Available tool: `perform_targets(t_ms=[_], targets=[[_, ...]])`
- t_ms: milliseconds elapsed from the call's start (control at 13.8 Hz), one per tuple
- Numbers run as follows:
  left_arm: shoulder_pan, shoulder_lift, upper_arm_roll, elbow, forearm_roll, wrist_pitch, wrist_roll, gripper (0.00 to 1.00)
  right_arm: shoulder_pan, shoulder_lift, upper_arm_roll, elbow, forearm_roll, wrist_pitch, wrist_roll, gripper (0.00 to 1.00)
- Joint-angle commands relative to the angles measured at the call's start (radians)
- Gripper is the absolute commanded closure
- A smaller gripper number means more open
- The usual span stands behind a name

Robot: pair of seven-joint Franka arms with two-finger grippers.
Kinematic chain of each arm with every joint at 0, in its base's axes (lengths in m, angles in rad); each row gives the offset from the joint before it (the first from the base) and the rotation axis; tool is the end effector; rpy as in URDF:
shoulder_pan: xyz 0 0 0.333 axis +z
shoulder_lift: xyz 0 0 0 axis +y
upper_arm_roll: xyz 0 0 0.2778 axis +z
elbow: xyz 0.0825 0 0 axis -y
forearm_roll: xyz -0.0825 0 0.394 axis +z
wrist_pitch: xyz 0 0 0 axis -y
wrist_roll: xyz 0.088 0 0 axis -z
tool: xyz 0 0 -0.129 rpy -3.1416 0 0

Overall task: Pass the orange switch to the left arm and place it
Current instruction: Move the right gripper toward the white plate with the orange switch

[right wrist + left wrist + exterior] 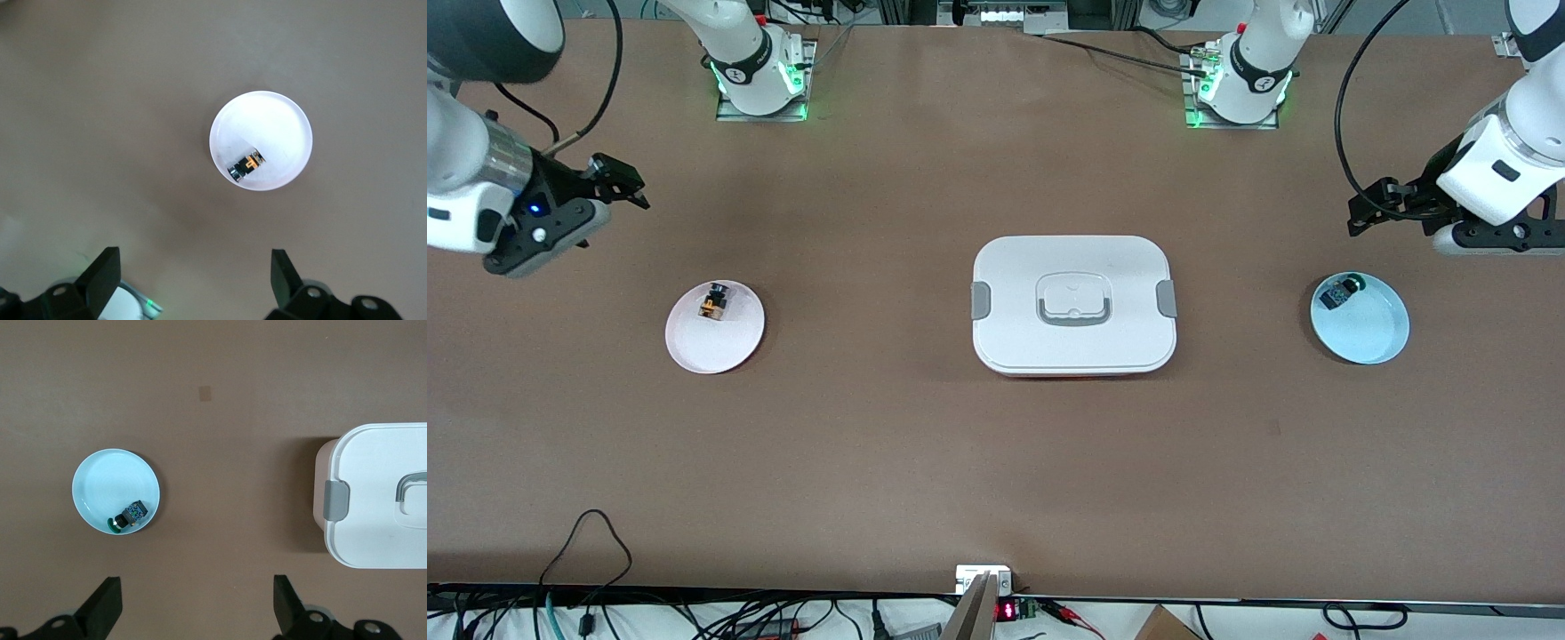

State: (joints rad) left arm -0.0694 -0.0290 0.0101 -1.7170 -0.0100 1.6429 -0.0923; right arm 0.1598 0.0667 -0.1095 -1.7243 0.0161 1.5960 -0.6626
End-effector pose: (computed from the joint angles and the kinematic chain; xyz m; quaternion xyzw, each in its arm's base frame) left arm 0.5564 -0.0342 0.5161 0.9996 0.0170 -0.0229 0.0034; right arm 0.5638 0.0315 0.4557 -0.9331 -0.3462 0.0913 0.0334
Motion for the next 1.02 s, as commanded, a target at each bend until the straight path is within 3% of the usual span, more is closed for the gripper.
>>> perform_targets(t_ms=[0,364,945], targets=[[0.002,0.017,-0.004,0.036,0.016,-0.026,0.008,0.00,-0.005,0.051,-0.003,-0.038,-0.021,0.068,-0.192,0.00],[0.003,0.015,-0.004,0.036,0.015,-0.026,0.008,0.00,-0.032,0.090,-0.006,-0.257,-0.039,0.410,-0.460,0.00],[0.003,0.015,-0.004,0.036,0.016,-0.026,0.011,0.00,-0.089,0.220,-0.004,-0.426,-0.031,0.755,-0.451,0.00]])
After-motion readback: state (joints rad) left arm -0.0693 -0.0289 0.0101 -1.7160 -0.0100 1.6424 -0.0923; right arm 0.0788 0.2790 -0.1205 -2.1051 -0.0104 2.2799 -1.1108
